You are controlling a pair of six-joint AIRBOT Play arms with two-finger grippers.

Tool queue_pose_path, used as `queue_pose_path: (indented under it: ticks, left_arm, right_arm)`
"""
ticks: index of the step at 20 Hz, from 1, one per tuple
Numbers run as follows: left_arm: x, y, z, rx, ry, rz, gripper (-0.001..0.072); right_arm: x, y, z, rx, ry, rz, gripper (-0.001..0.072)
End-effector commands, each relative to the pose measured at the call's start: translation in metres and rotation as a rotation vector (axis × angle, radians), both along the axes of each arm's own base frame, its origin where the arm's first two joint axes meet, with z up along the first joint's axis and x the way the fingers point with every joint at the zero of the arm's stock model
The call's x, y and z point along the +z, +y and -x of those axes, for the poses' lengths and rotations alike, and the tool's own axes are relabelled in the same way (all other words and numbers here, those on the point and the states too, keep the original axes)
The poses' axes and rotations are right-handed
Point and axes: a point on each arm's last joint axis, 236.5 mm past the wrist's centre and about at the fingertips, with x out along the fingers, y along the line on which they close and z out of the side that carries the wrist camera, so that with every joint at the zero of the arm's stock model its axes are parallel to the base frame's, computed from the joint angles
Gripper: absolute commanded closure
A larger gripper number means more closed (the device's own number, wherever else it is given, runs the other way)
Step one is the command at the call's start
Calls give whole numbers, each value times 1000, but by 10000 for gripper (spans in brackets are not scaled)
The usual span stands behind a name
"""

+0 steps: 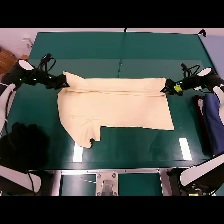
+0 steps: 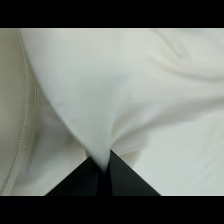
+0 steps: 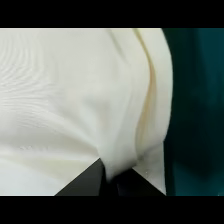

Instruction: Fold the shirts.

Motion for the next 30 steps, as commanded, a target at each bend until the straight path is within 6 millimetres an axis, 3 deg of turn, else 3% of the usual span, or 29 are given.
queue_pose_path:
  ticks: [1, 2, 3, 4, 6, 8, 9, 11, 15, 17, 20, 23, 24, 25, 26, 27, 29, 30]
  left_arm:
    - [-1, -4, 7, 18, 47, 27, 681]
    - [0, -6, 12, 9, 71, 37, 586]
    - [1, -9, 18, -9, 93, 44, 286]
    - [5, -11, 25, -19, 129, 58, 146]
    - [18, -11, 37, -50, 185, 76, 146]
    - [34, -9, 49, -75, 240, 89, 148]
    - [41, -6, 55, -79, 272, 96, 199]
    - [53, -6, 72, -128, 331, 106, 661]
    - [74, -9, 96, -166, 333, 85, 683]
    - [82, -3, 118, -148, 311, 37, 683]
    - [77, 12, 171, -92, 280, -74, 683]
    - [66, 6, 226, 8, 265, -63, 682]
    - [59, 4, 240, 56, 271, -54, 643]
    - [52, 1, 250, 89, 271, -39, 337]
    - [44, -1, 258, 115, 278, -28, 115]
    - [33, -2, 267, 120, 298, -22, 95]
    - [5, -5, 289, 139, 381, -11, 94]
    - [-8, -8, 297, 155, 409, 2, 94]
  right_arm:
    - [1, 0, 0, -2, -1, 0, 568]
    - [5, -2, 1, -5, 0, -3, 539]
    - [10, -5, 2, -16, 14, -12, 465]
    - [17, -7, 5, -18, 29, -26, 400]
    - [35, -17, 14, -25, 72, -53, 403]
    - [50, -26, 27, -33, 114, -83, 490]
    - [55, -28, 37, -25, 136, -95, 542]
    - [62, -24, 60, 13, 204, -131, 694]
    - [68, -6, 101, 42, 279, -168, 694]
    - [71, 2, 128, 14, 276, -153, 694]
    - [67, 16, 176, -73, 225, -104, 694]
    - [49, 34, 231, -198, 179, -74, 694]
    - [41, 38, 242, -229, 147, -59, 694]
    - [34, 41, 249, -254, 121, -54, 694]
    - [27, 44, 252, -285, 94, -54, 692]
    - [20, 45, 255, -308, 83, -55, 653]
    - [7, 51, 261, -342, 97, -82, 457]
    - [3, 53, 260, -363, 98, -99, 451]
